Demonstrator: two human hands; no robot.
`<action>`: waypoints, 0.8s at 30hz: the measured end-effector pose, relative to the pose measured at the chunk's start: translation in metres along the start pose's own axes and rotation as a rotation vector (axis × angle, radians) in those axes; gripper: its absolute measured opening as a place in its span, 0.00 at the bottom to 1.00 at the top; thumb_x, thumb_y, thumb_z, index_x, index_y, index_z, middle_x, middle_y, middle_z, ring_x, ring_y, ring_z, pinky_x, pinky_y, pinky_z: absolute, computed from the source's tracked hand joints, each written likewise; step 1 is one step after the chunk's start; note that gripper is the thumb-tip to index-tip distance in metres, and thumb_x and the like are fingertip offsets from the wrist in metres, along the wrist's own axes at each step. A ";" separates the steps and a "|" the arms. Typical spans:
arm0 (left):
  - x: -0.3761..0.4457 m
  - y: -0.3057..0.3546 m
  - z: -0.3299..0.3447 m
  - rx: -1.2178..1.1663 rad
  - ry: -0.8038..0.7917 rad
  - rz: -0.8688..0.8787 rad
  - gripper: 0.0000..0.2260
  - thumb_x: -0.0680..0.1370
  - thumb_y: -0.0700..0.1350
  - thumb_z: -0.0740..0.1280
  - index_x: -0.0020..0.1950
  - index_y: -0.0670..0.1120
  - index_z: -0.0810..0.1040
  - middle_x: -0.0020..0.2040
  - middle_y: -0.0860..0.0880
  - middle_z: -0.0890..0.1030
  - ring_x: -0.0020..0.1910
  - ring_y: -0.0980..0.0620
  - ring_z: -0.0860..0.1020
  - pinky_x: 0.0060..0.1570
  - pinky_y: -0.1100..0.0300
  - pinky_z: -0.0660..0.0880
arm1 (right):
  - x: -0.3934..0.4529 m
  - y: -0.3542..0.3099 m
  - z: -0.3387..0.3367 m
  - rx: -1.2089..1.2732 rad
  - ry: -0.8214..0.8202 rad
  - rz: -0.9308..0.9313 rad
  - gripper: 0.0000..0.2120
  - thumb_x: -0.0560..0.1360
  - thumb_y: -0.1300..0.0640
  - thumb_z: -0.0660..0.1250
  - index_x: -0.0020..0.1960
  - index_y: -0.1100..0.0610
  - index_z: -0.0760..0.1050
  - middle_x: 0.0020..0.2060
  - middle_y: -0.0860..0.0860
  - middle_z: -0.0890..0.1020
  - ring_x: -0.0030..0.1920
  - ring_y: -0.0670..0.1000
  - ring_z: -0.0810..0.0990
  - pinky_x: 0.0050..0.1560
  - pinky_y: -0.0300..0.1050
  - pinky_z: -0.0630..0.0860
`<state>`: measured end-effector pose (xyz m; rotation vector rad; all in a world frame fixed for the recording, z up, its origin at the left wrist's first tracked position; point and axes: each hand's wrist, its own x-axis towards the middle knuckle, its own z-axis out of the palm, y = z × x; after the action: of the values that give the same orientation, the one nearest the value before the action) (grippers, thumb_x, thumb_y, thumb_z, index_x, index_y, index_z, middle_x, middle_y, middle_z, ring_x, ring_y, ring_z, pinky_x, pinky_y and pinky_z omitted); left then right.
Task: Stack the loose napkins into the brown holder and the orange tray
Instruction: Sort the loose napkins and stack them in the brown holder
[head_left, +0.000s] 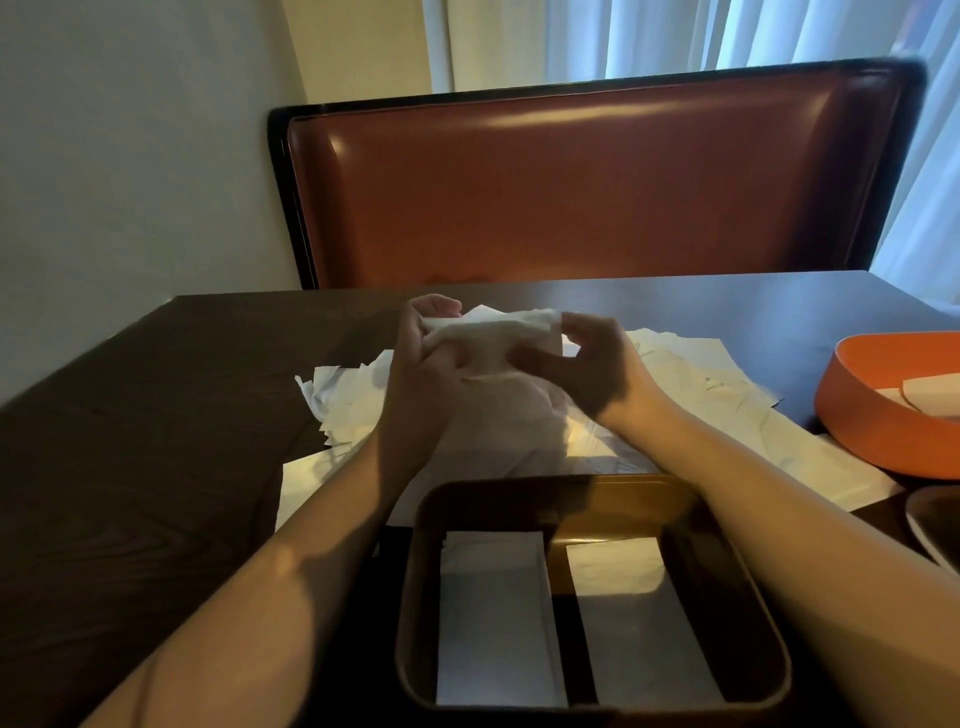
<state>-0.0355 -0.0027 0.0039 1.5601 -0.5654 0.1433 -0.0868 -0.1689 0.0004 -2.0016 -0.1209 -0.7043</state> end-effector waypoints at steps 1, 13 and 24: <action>0.000 0.001 0.000 -0.022 0.001 0.022 0.12 0.78 0.37 0.64 0.59 0.47 0.71 0.50 0.55 0.76 0.47 0.64 0.78 0.45 0.65 0.77 | 0.001 -0.001 -0.003 0.040 -0.006 0.020 0.10 0.73 0.59 0.75 0.49 0.46 0.80 0.43 0.35 0.80 0.43 0.28 0.78 0.44 0.24 0.72; -0.001 -0.002 0.007 0.041 0.038 0.047 0.15 0.81 0.36 0.62 0.67 0.47 0.70 0.54 0.56 0.77 0.50 0.64 0.78 0.45 0.70 0.75 | -0.004 0.009 -0.005 0.147 -0.054 0.148 0.09 0.75 0.66 0.71 0.55 0.64 0.79 0.43 0.48 0.81 0.39 0.37 0.81 0.42 0.31 0.77; 0.001 -0.006 0.011 0.045 -0.110 -0.021 0.14 0.81 0.31 0.57 0.66 0.42 0.67 0.52 0.54 0.73 0.50 0.60 0.73 0.43 0.73 0.73 | 0.001 0.006 -0.004 0.152 -0.107 0.159 0.13 0.70 0.61 0.76 0.51 0.54 0.77 0.46 0.47 0.81 0.45 0.41 0.81 0.48 0.36 0.80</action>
<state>-0.0343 -0.0140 -0.0022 1.6248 -0.6356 0.0544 -0.0855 -0.1762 -0.0024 -1.8794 -0.0756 -0.4726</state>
